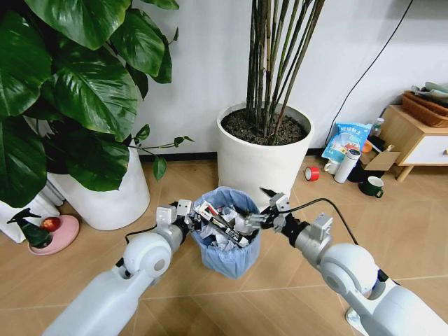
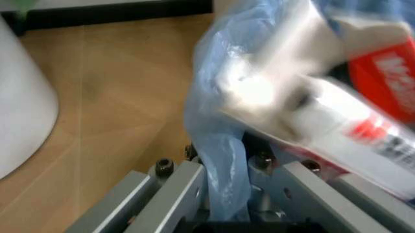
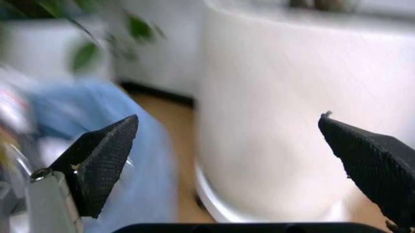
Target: Pick up the trash bin and place the garbage on the floor into it.
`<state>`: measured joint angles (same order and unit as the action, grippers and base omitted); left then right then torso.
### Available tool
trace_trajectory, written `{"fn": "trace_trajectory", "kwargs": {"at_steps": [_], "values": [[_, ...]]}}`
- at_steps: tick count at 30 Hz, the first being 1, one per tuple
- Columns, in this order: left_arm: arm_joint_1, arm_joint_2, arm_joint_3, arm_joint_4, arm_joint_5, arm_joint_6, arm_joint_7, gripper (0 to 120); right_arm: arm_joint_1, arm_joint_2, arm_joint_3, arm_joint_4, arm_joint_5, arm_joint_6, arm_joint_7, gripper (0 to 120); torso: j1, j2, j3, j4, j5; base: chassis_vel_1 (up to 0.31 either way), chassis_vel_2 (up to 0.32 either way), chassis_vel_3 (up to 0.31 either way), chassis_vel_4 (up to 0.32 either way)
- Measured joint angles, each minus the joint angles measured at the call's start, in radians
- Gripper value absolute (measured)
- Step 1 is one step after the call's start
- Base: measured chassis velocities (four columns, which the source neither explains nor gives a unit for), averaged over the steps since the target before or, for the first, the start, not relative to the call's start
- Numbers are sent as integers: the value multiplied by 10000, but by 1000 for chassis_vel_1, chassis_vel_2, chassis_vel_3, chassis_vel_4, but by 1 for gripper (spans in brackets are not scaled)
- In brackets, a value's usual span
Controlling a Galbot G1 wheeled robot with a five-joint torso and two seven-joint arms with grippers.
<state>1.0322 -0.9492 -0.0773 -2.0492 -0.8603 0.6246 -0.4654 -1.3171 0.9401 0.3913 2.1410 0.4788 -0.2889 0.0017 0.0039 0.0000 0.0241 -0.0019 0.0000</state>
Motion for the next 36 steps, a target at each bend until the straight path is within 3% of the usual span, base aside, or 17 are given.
{"fn": "trace_trajectory", "kwargs": {"at_steps": [1,4,5,7,9,12,36], "values": [[127,63,-52,-76,11,0,11,0,-351,85,369,-33,-77,0,27,100,0,0,0,-3,-19,0,0,0,0],[285,204,-200,-214,35,-4,-13,0,-1022,262,1059,-22,-88,54,41,100,-1,1,-1,-4,6,0,0,0,0],[316,232,-223,-259,28,-9,-9,0,-1207,319,1249,22,-89,80,29,100,-1,1,-2,-7,-3,0,0,0,0],[341,264,-248,-291,28,-19,-4,0,-1393,374,1418,98,-91,128,17,100,-1,1,-2,-8,-18,0,0,0,0],[373,293,-255,-309,27,-19,-7,0,-1544,422,1536,191,-95,139,15,100,-1,1,-1,-5,1,0,0,0,0],[417,297,-257,-352,27,-19,-5,0,-1657,447,1638,336,-97,140,45,100,-1,1,-2,-3,-14,0,0,0,0],[1381,253,-581,-838,558,-117,91,0,-3782,1536,3928,889,-451,326,-277,100,-1,0,-1,-3,-8,0,0,0,0]]}}
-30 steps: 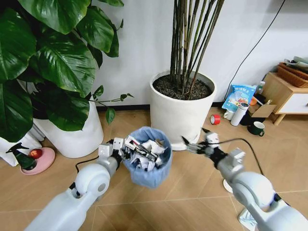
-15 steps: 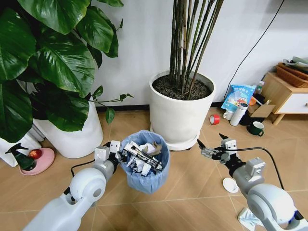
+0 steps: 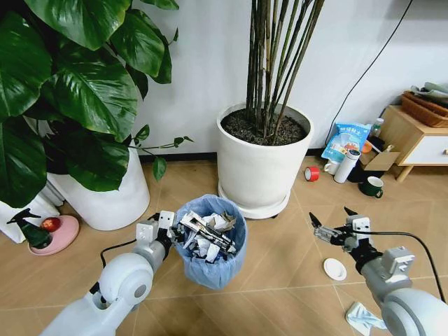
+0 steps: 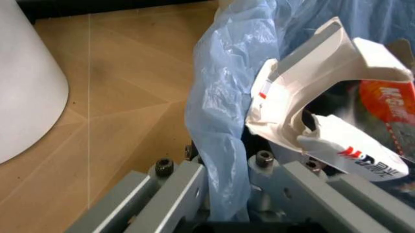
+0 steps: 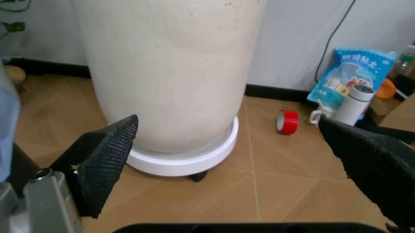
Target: Pick up the trash bin and place the garbage on the floor into it.
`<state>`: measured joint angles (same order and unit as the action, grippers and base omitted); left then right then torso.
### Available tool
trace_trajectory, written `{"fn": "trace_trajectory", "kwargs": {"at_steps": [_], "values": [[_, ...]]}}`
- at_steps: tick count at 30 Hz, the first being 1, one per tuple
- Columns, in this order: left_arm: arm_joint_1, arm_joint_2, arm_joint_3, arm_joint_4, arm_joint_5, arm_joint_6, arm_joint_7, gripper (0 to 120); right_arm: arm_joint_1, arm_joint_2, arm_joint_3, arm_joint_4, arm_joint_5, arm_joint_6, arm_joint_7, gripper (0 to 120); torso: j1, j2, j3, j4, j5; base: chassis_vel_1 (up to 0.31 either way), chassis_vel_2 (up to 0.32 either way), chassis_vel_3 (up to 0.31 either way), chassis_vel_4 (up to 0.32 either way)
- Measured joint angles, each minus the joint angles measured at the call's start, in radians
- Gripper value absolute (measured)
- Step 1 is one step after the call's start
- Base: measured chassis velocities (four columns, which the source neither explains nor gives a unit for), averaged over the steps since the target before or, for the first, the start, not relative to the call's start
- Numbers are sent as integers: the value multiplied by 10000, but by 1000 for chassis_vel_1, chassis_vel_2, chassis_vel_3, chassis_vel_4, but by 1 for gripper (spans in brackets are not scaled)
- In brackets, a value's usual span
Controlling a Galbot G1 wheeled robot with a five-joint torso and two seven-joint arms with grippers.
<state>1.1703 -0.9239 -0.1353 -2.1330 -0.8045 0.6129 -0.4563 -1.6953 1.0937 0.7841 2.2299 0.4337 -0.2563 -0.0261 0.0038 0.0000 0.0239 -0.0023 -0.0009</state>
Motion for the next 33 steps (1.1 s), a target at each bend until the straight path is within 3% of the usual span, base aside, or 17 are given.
{"fn": "trace_trajectory", "kwargs": {"at_steps": [15,17,21,33], "values": [[417,14,-148,-285,144,-48,54,0,-77,219,31,-427,-231,382,-147,100,1,1,0,-1,-1,-141,-151,150,141],[460,-8,-148,-325,168,-54,50,0,87,187,85,-1101,-267,453,-167,100,1,0,1,-2,11,-146,-135,133,150],[538,-27,-150,-408,199,-62,38,0,441,-228,217,-2952,-95,700,-639,100,2,0,2,-3,0,-58,-47,65,10],[752,-7,-142,-487,279,-85,21,0,1563,-1016,-373,-7199,-662,1858,-3592,100,1,0,1,1,6,34,32,-27,-28]]}}
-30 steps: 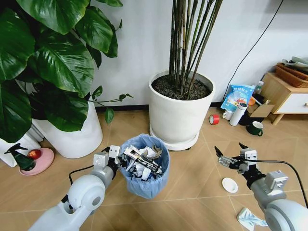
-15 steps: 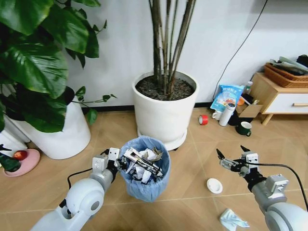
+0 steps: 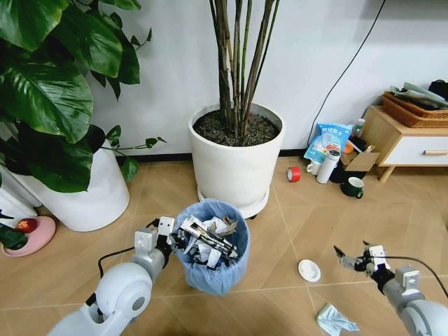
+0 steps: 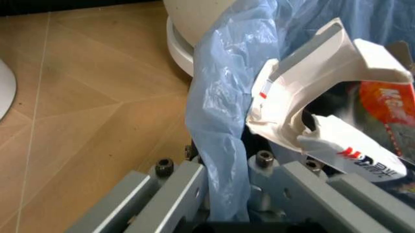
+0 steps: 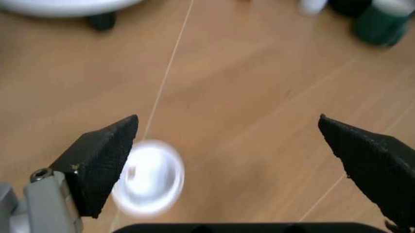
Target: Pick up the trash bin and place the garbage on the floor into it.
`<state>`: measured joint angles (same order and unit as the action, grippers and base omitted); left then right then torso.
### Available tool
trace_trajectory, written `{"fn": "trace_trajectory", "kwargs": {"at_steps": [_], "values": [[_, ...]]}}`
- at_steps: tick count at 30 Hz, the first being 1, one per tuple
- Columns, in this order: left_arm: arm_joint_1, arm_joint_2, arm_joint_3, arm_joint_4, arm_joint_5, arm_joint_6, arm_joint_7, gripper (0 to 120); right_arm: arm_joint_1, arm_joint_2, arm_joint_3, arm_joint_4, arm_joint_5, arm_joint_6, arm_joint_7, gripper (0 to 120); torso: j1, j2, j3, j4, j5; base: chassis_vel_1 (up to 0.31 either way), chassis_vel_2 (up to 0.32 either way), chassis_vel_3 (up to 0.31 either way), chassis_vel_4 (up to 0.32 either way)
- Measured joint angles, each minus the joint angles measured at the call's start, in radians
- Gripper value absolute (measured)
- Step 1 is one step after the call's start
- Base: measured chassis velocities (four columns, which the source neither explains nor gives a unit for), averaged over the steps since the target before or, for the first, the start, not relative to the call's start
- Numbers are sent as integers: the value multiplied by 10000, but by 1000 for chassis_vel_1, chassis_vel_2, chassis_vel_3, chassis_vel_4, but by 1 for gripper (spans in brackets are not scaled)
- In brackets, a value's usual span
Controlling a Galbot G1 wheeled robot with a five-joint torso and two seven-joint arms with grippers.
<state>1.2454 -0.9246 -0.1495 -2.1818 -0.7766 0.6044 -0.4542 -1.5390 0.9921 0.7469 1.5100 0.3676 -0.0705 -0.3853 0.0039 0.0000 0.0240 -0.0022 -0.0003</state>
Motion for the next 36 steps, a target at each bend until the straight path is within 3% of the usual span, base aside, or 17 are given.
{"fn": "trace_trajectory", "kwargs": {"at_steps": [14,36], "values": [[49,-87,106,136,79,-27,6,0,1339,106,-1484,-2095,-346,299,221,100,0,0,0,1,-7,0,0,0,0],[-543,-6,311,481,-142,-24,45,0,3234,649,-2450,-4349,-385,410,386,99,0,0,0,0,-5,0,0,0,0]]}}
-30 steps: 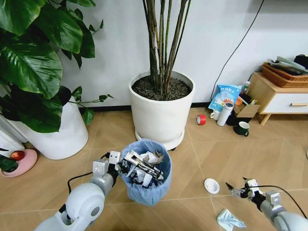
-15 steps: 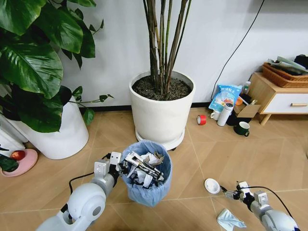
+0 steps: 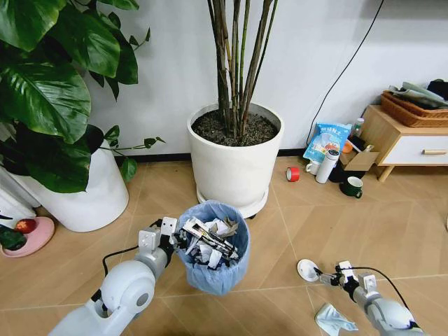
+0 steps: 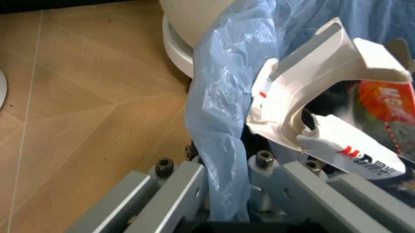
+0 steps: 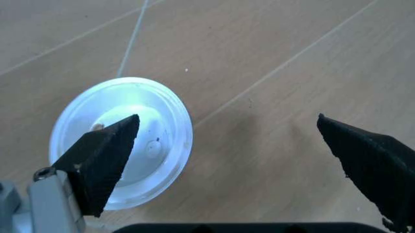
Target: Pick up the trash bin and place the garbage on the floor into it.
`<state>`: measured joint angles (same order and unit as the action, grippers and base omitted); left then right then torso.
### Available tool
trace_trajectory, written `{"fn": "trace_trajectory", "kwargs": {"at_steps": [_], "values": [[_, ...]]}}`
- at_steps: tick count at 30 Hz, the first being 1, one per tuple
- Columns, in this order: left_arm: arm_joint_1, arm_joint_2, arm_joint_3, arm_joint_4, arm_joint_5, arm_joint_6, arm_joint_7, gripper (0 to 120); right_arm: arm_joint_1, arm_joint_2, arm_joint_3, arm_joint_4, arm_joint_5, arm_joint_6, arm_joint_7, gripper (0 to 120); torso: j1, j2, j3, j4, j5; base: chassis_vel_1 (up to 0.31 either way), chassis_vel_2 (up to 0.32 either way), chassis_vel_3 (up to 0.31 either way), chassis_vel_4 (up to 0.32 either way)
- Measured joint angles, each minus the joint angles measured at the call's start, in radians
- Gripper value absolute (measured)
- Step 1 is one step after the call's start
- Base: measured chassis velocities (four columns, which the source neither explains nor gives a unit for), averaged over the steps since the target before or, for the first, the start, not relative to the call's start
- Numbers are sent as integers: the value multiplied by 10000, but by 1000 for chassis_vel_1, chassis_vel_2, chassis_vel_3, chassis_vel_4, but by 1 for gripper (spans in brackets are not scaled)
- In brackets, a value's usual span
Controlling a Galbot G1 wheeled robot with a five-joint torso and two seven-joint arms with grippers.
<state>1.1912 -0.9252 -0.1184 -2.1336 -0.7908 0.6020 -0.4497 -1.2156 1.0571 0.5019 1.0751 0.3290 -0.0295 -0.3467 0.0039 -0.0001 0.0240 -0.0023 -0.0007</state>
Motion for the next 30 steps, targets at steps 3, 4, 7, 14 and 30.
{"fn": "trace_trajectory", "kwargs": {"at_steps": [3,4,7,14,30], "values": [[-27,2,0,12,-14,1,4,0,152,59,-60,-168,-25,43,0,99,0,0,0,0,1,0,0,0,0],[-46,3,0,29,-20,2,5,0,205,85,-100,-217,-30,44,0,98,0,0,0,1,-1,0,0,0,0],[-97,2,0,61,-34,2,9,0,298,150,-157,-316,-56,54,3,97,0,0,0,0,-3,0,0,0,0],[-275,-9,18,155,-93,4,24,0,621,432,-219,-776,-291,157,8,86,0,0,-1,1,0,0,0,0,0],[-485,-21,90,273,-149,6,53,0,788,641,-171,-1249,-434,365,-267,57,-1,0,-2,-2,-3,0,0,0,0]]}}
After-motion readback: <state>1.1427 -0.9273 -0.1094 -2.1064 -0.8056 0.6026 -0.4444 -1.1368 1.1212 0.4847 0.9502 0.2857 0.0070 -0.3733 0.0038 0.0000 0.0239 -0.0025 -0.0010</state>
